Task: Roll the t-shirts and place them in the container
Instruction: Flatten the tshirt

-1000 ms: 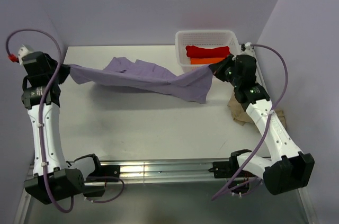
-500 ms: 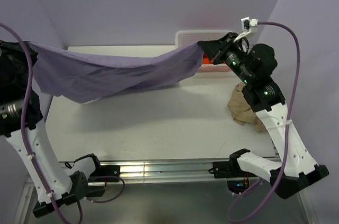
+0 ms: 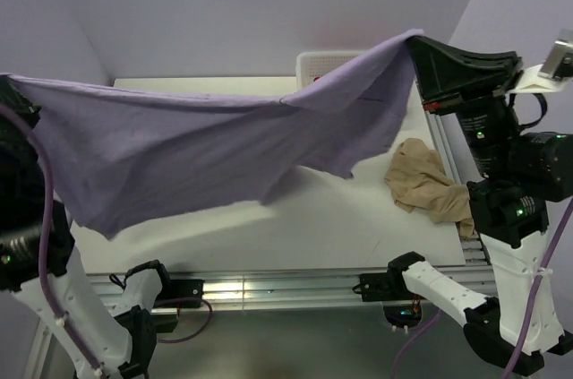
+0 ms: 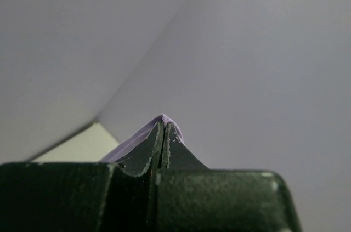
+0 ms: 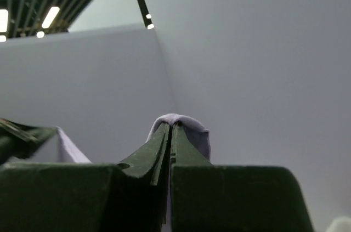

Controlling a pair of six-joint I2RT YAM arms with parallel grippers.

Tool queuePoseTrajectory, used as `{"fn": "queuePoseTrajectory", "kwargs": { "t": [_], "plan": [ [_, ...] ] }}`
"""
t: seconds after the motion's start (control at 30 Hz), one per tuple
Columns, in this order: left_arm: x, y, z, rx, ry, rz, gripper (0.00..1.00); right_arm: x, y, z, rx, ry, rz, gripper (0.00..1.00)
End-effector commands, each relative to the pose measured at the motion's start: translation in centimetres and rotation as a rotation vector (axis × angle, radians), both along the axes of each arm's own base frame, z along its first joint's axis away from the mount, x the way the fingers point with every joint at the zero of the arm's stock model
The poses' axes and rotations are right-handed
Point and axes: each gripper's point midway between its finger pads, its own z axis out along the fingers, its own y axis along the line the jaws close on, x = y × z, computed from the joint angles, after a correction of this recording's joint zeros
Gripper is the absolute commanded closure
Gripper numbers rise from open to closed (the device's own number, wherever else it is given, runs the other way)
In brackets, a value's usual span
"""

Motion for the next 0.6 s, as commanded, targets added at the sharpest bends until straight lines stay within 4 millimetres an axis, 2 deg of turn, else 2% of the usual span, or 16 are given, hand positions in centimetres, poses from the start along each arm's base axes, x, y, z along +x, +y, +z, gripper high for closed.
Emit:
{"fn": "queuePoseTrajectory", "kwargs": {
  "t": [0.0,0.03,0.07,0.13,0.17,0.23,0.33,0.47,0.53,0.57],
  "plan": [
    [4.9,1.5,-5.5,-0.078,0.152,-0.022,1.00,-2.2,-0.5,4.3,0.049,-0.143,0.016,1.00],
    [5.4,1.6,-6.0,-0.088,0.158,-0.026,1.00,-1.7,-0.2,4.4,0.046,-0.138,0.021,1.00],
    [6.2,1.8,-7.5,-0.105,0.189,-0.029,1.00,-2.0,-0.3,5.0,0.050,-0.151,0.022,1.00],
    [7.0,1.9,-8.5,-0.117,0.200,-0.041,1.00,-1.5,0.1,5.2,0.045,-0.148,0.031,1.00],
    [7.7,2.1,-9.8,-0.131,0.226,-0.044,1.00,-1.7,0.1,5.6,0.046,-0.157,0.035,1.00],
    [8.4,2.0,-10.3,-0.143,0.231,-0.063,1.00,-1.3,0.4,5.6,0.039,-0.146,0.043,1.00],
    [9.0,1.8,-10.4,-0.145,0.219,-0.082,1.00,0.0,0.9,5.5,0.037,-0.136,0.046,1.00],
    [9.8,2.2,-9.4,-0.135,0.202,-0.080,1.00,3.1,1.9,4.8,0.033,-0.094,0.041,1.00],
    [10.2,2.6,-9.5,-0.140,0.222,-0.069,1.00,4.1,2.5,4.7,0.039,-0.079,0.054,1.00],
    [10.6,2.7,-9.0,-0.137,0.222,-0.067,1.00,4.0,2.6,5.3,0.044,-0.089,0.067,1.00]
  ]
}}
